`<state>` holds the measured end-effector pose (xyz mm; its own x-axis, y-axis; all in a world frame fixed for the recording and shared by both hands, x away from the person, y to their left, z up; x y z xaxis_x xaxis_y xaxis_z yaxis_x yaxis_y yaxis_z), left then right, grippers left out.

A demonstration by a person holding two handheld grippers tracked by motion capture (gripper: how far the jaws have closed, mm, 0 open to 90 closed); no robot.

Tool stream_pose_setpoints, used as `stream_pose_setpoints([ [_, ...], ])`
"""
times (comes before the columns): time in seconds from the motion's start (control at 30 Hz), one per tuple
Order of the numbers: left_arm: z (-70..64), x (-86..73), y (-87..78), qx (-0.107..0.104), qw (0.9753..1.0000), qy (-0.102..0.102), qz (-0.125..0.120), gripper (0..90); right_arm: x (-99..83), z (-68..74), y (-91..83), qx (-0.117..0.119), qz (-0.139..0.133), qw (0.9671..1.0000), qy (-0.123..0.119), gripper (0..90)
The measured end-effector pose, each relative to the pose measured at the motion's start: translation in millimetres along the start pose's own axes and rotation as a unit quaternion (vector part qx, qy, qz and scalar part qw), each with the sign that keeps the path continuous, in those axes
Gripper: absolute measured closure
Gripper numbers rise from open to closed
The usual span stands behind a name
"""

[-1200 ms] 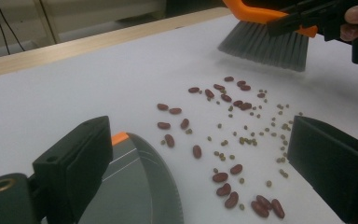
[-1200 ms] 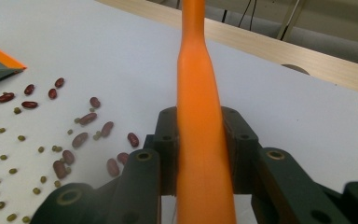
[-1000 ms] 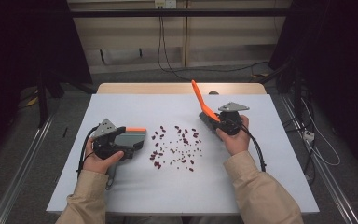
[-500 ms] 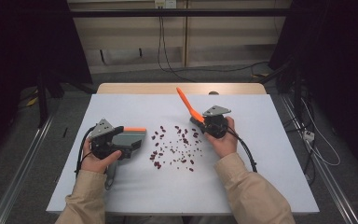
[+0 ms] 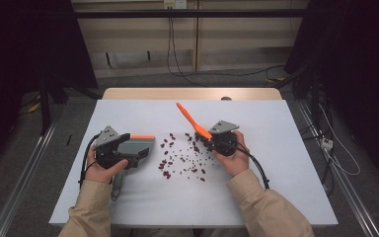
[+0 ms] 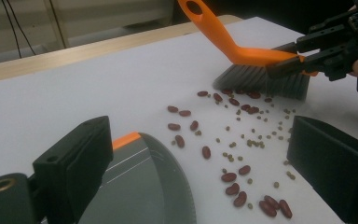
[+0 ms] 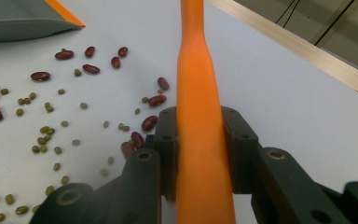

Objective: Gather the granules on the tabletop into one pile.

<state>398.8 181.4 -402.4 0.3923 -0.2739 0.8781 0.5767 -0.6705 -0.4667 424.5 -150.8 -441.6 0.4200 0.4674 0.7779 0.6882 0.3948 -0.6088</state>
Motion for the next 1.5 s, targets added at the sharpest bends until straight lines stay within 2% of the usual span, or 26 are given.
stream_pose_setpoints([
  [0.13, -0.3, 0.1, 0.0, 0.000, 1.0000, 0.000, 0.000, 6.8, -1.4, 7.5, -3.2, 0.000, -0.001, 0.9999, -0.010, 71.4],
  [0.4, -0.9, 0.0, 0.2, 0.000, 1.0000, 0.003, 0.002, 6.8, -3.1, 16.9, -10.3, 0.018, -0.003, 0.9998, -0.011, 71.3],
  [0.8, -1.8, -0.3, 1.2, 0.001, 1.0000, 0.008, 0.006, 6.8, -7.1, 29.7, -19.4, 0.027, -0.006, 0.9992, -0.030, 71.4],
  [1.03, -2.7, -0.5, 1.8, -0.001, 0.9999, 0.009, 0.008, 6.8, -8.6, 35.9, -23.8, 0.037, -0.009, 0.9989, -0.027, 71.4],
  [1.3, -3.3, -0.5, 1.7, -0.001, 0.9999, 0.007, 0.007, 6.8, -6.2, 34.9, -27.3, 0.057, -0.022, 0.9981, -0.009, 71.4],
  [1.4, -3.6, -0.5, 1.4, -0.002, 0.9999, 0.007, 0.007, 6.8, -0.9, 26.4, -28.7, 0.065, -0.037, 0.9972, 0.009, 71.4],
  [1.5, -3.6, -0.3, 1.4, -0.003, 0.9999, 0.007, 0.007, 6.8, 7.0, 12.9, -26.5, 0.063, -0.056, 0.9961, 0.025, 71.4],
])
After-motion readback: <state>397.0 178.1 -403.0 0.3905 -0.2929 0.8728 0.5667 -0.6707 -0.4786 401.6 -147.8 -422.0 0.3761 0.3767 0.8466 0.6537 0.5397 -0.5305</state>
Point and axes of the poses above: each handheld gripper's, and its own axes: y roughly forward along the jaws, x roughly out of its top, z roughly to its left, the point moved 2 cm from there along y, roughly forward along the jaws, and after that the axes turned 2 degrees about z, right-handed, at the moved point
